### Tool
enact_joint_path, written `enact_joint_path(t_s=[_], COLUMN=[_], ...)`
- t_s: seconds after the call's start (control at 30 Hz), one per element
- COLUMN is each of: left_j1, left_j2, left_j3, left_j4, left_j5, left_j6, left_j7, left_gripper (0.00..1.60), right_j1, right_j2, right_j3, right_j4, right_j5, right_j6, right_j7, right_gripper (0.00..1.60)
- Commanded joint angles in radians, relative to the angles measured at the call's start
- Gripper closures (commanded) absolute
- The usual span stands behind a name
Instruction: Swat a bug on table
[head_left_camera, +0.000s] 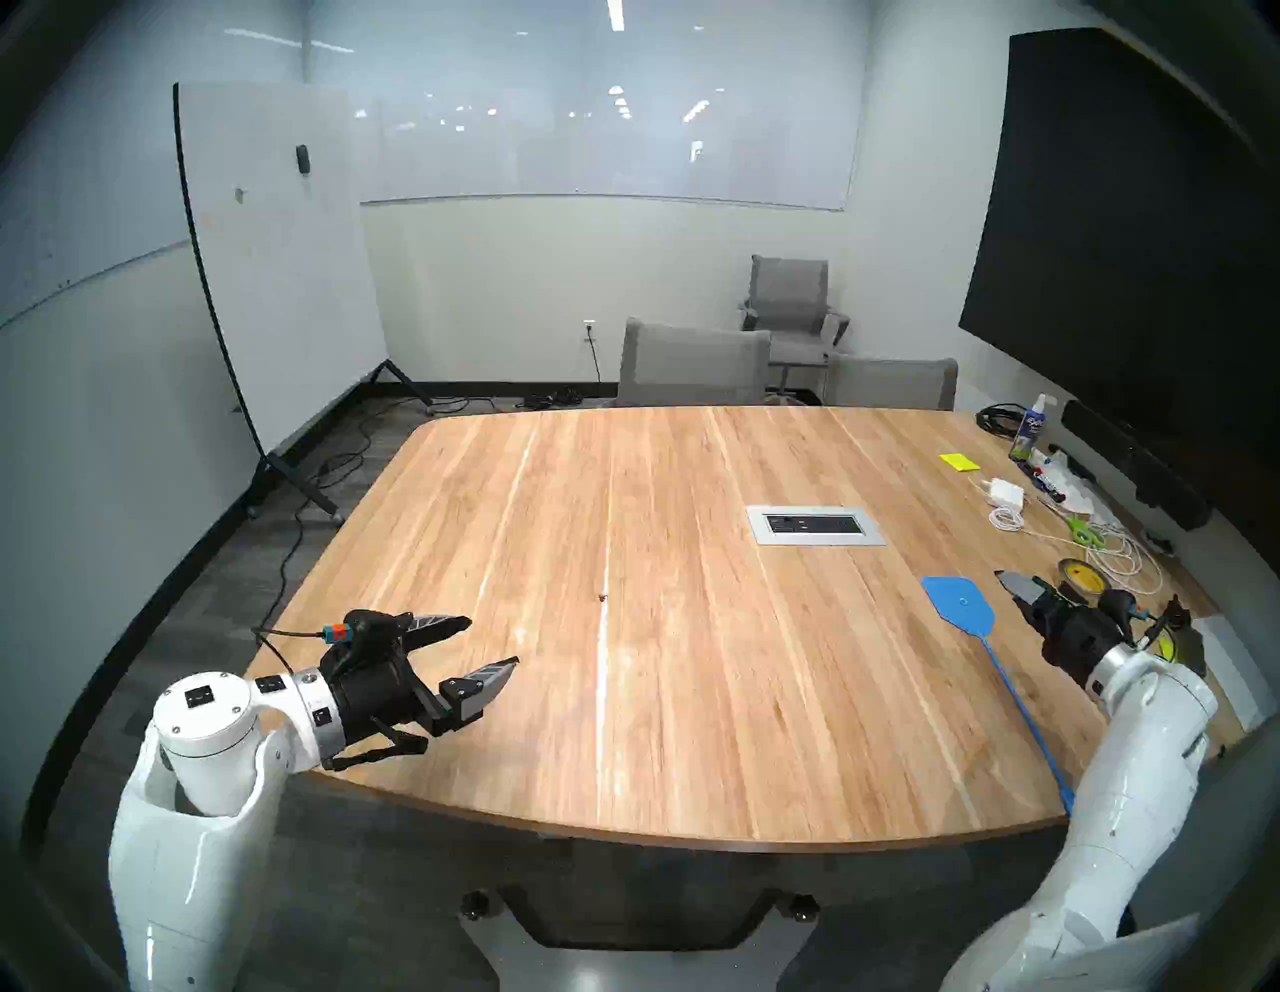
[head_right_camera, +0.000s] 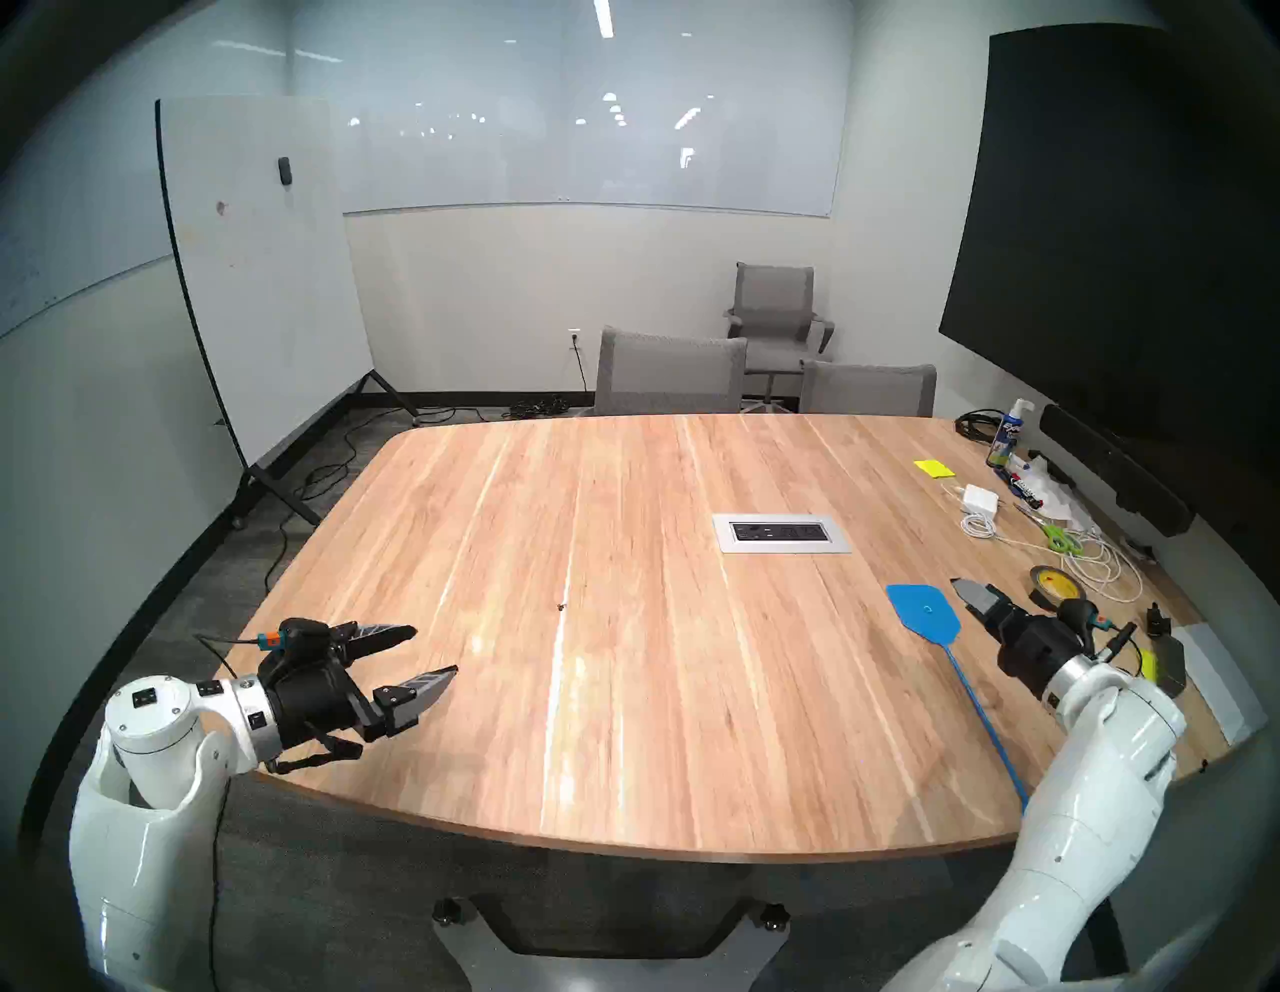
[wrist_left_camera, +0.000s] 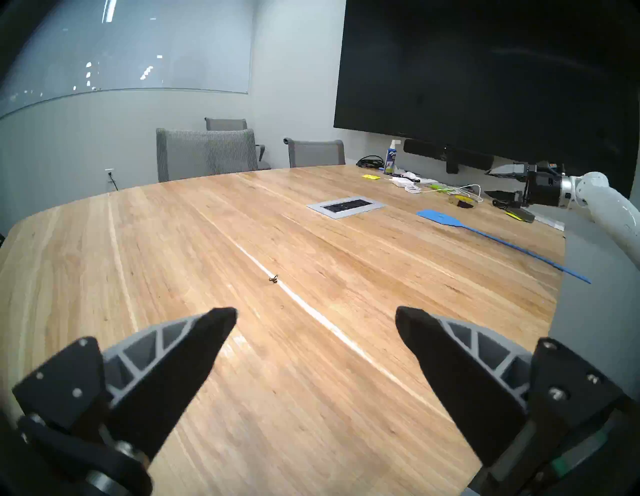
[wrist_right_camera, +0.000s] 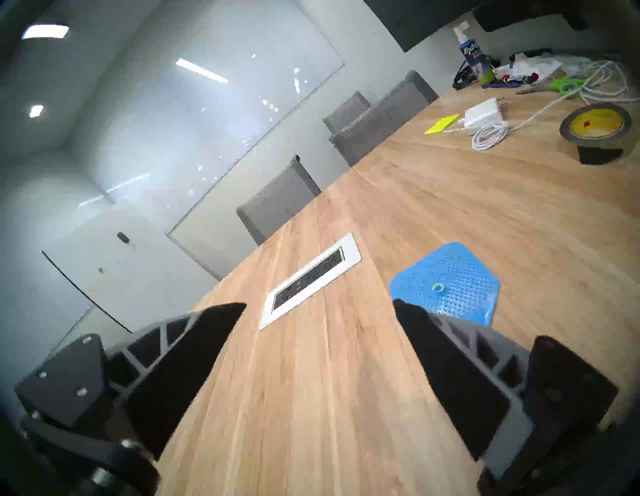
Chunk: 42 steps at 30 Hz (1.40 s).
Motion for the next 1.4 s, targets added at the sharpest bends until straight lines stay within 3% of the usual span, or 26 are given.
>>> enact_joint_path(t_s=[0.0, 0.2, 0.33, 0.5, 0.9, 1.37], left_j1=[-0.002, -0.002, -0.002, -0.001, -0.001, -0.002], left_j2=[0.002, 0.001, 0.001, 0.001, 0.000, -0.001], left_j3=[-0.001, -0.001, -0.001, -0.002, -0.002, -0.003], left_j4=[-0.011, -0.011, -0.013, -0.014, -0.015, -0.015], left_j5=[-0.001, 0.000, 0.000, 0.001, 0.002, 0.003], left_j6=[0.000, 0.000, 0.001, 0.002, 0.003, 0.003], left_j7=[-0.002, -0.002, -0.003, -0.003, -0.003, -0.004], left_gripper=[0.00, 0.00, 0.00, 0.00, 0.00, 0.00], right_j1=[0.116, 0.166, 0.198, 0.176, 0.174, 0.071], right_j2=[0.002, -0.016, -0.063, -0.089, -0.082, -0.087], right_j3=[-0.112, -0.175, -0.143, -0.107, -0.063, -0.013], right_j4=[0.022, 0.047, 0.059, 0.038, 0.055, -0.080], right_j5=[0.019, 0.038, 0.036, 0.059, 0.078, 0.086], right_j6=[-0.036, -0.078, -0.173, -0.213, -0.218, -0.119], right_j7=[-0.075, -0.151, -0.190, -0.193, -0.176, -0.105], right_gripper=[0.00, 0.00, 0.00, 0.00, 0.00, 0.00])
